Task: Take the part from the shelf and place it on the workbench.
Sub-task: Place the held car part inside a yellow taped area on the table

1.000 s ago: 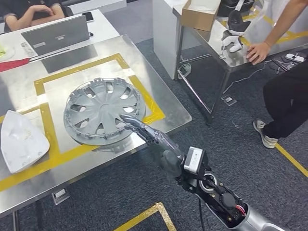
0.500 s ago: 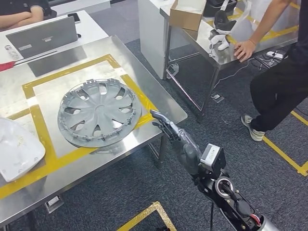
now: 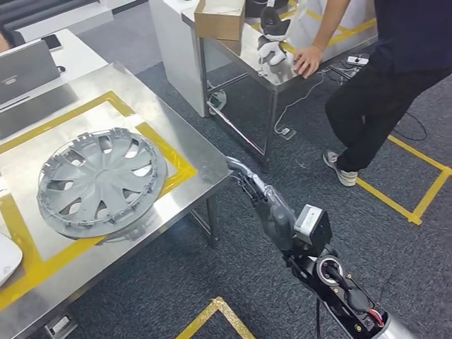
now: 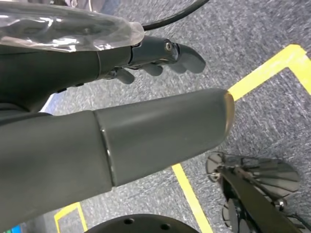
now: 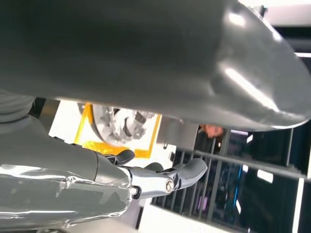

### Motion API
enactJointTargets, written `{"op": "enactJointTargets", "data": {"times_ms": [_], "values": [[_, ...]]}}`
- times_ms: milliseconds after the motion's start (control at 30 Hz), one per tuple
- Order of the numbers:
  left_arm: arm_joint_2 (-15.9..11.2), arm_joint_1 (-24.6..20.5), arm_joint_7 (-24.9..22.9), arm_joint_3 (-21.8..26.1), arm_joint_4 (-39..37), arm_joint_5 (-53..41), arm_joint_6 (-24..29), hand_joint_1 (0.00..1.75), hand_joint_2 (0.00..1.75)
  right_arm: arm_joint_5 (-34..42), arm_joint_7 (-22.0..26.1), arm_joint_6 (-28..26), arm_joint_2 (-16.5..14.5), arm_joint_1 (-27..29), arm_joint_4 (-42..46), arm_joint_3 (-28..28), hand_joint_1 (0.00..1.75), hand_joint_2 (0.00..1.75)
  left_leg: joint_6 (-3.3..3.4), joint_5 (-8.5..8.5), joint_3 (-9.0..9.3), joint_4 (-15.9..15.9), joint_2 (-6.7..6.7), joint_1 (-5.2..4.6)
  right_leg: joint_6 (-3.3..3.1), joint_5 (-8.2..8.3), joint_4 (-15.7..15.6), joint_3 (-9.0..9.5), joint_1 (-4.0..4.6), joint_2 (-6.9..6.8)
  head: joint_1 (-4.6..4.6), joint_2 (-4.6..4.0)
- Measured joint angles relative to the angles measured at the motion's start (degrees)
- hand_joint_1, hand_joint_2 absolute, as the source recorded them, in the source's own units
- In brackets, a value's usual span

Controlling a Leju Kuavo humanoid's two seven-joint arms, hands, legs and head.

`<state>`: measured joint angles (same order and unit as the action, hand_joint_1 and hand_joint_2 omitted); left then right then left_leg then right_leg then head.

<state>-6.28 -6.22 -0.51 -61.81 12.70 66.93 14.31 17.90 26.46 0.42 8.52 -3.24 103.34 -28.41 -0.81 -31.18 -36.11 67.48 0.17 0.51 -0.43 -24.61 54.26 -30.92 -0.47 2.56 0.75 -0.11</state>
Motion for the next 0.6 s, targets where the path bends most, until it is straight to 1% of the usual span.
{"op": "enactJointTargets", "data": {"times_ms": [33,67,100,133,167,200,233,267,300,333,367,400,433,467,500,533,567,600], "values": [[0.0,0.0,0.0,0.0,0.0,0.1,0.0,0.0,0.0,0.2,0.1,0.0,0.0,0.0,-0.1,0.2,0.0,0.0,0.08,2.26,1.96,-4.4,-0.8,0.15,0.11,0.0,0.0,0.03,-0.03,0.54,-0.08,0.0],[0.0,0.0,0.0,0.0,0.0,0.1,0.1,0.0,0.0,0.4,0.3,0.0,0.0,0.0,-0.3,0.3,0.0,0.0,0.19,3.92,3.71,-8.4,-1.73,0.26,0.32,-0.05,0.2,-0.07,0.04,1.07,-0.17,0.0],[-0.1,0.0,-0.1,0.0,0.0,0.2,0.1,0.0,0.0,0.6,0.4,0.0,0.0,0.0,-0.4,0.4,0.0,0.0,0.32,4.94,4.92,-11.3,-2.5,0.33,0.61,-0.05,0.3,-0.21,0.09,1.56,-0.15,0.0],[-0.1,-0.1,-0.2,0.0,0.0,0.2,0.1,0.0,0.0,0.7,0.4,0.0,0.0,-0.1,-0.5,0.6,0.0,0.0,0.5,5.28,5.5,-12.7,-3.03,0.34,0.94,-0.02,0.4,-0.38,0.1,2.0,-0.1,0.0],[0.0,-0.1,-0.3,0.0,0.0,0.2,0.2,0.0,0.0,0.8,0.5,0.0,0.0,-0.1,-0.6,0.6,0.0,0.0,0.76,5.23,5.56,-13.0,-2.88,0.21,1.31,0.05,0.4,-0.53,0.1,2.45,-0.02,0.0],[0.0,-0.2,-0.5,0.0,0.0,0.2,0.3,0.0,0.0,0.8,0.5,0.0,0.0,-0.1,-0.7,0.7,0.0,0.0,1.11,5.35,5.57,-13.1,-2.42,0.19,1.66,0.12,0.3,-0.61,0.0,2.85,0.12,0.0],[0.0,-0.2,-0.7,0.0,0.0,0.3,0.5,0.0,0.0,0.8,0.5,0.0,0.1,0.0,-0.8,0.8,0.0,0.0,1.49,5.49,5.64,-13.2,-1.94,0.18,1.92,-0.14,0.7,-0.79,-0.08,2.65,0.16,0.0],[0.0,-0.3,-1.0,0.0,0.0,0.3,0.6,0.0,0.0,0.8,0.5,-0.1,0.1,-0.1,-0.9,0.9,0.0,0.0,1.91,5.63,5.71,-13.5,-1.47,0.18,2.15,-0.99,2.0,-1.36,-0.11,1.94,0.33,0.0],[0.1,-0.3,-1.1,0.0,0.0,0.3,0.7,0.0,0.0,0.8,0.5,-0.1,0.1,-0.2,-1.0,1.0,0.0,0.0,2.25,5.75,5.76,-13.7,-0.98,0.21,2.32,-2.49,4.4,-2.44,-0.13,0.85,0.57,0.0],[0.0,-0.3,-1.3,0.0,0.0,0.4,0.9,0.0,0.0,0.9,0.5,-0.3,0.1,-0.2,-1.1,1.0,0.0,0.0,2.46,5.77,5.79,-13.7,-0.53,0.13,2.45,-4.48,8.1,-4.04,-0.17,-0.45,0.88,0.0],[0.0,-0.2,-1.4,0.0,0.0,0.4,1.0,0.0,0.0,0.9,0.5,-0.4,0.1,-0.3,-1.3,1.1,0.0,0.0,2.62,5.74,5.77,-13.7,-0.09,0.05,2.61,-6.47,12.2,-5.9,-0.2,-1.29,1.2,0.0],[0.0,-0.1,-1.4,0.0,0.0,0.4,1.0,0.0,0.0,1.0,0.4,-0.7,0.1,-0.3,-1.5,1.1,0.0,0.0,2.66,5.72,5.77,-13.7,0.4,-0.04,2.77,-7.82,15.8,-7.45,-0.24,-1.71,1.42,0.0],[-0.1,-0.1,-1.5,0.0,0.0,0.4,1.1,0.0,0.0,1.2,0.3,-0.9,0.2,-0.3,-1.9,1.2,0.0,0.0,2.69,5.69,5.77,-13.7,0.88,-0.11,2.88,-8.17,17.6,-8.25,-0.26,-1.9,1.58,0.0],[-0.1,-0.1,-1.5,0.0,0.0,0.4,1.1,0.0,0.0,1.4,0.2,-1.3,0.2,-0.2,-2.2,1.2,0.0,0.0,2.68,5.66,5.79,-13.7,1.34,-0.17,2.89,-7.38,17.1,-7.9,-0.25,-2.04,1.7,0.0],[0.0,-0.1,-1.4,0.0,0.0,0.4,1.1,0.0,0.0,1.7,0.1,-1.6,0.2,-0.2,-2.5,1.3,0.0,0.0,2.63,5.6,5.86,-13.7,1.77,-0.22,2.79,-5.67,14.2,-6.42,-0.22,-2.31,1.83,0.0],[0.0,-0.1,-1.3,0.0,0.0,0.4,1.1,0.0,0.0,1.9,0.0,-1.9,0.2,-0.1,-2.8,1.5,0.0,0.0,2.53,5.53,5.97,-13.7,2.14,-0.26,2.57,-3.6,9.9,-4.18,-0.14,-3.0,1.96,0.0],[0.0,-0.1,-1.3,0.0,0.0,0.4,1.1,0.0,0.0,2.2,0.0,-2.2,0.2,-0.1,-3.2,1.7,0.0,0.0,2.37,5.42,6.06,-13.6,2.49,-0.4,2.29,-2.05,5.7,-2.05,0.09,-3.79,2.09,0.0],[0.0,-0.2,-1.2,0.0,0.0,0.4,1.1,0.0,0.0,2.4,0.0,-2.4,0.2,-0.2,-3.5,1.9,0.0,0.0,2.17,5.33,6.12,-13.6,2.81,-0.51,1.95,-1.05,2.6,-0.55,0.3,-4.34,2.18,0.0]]}}
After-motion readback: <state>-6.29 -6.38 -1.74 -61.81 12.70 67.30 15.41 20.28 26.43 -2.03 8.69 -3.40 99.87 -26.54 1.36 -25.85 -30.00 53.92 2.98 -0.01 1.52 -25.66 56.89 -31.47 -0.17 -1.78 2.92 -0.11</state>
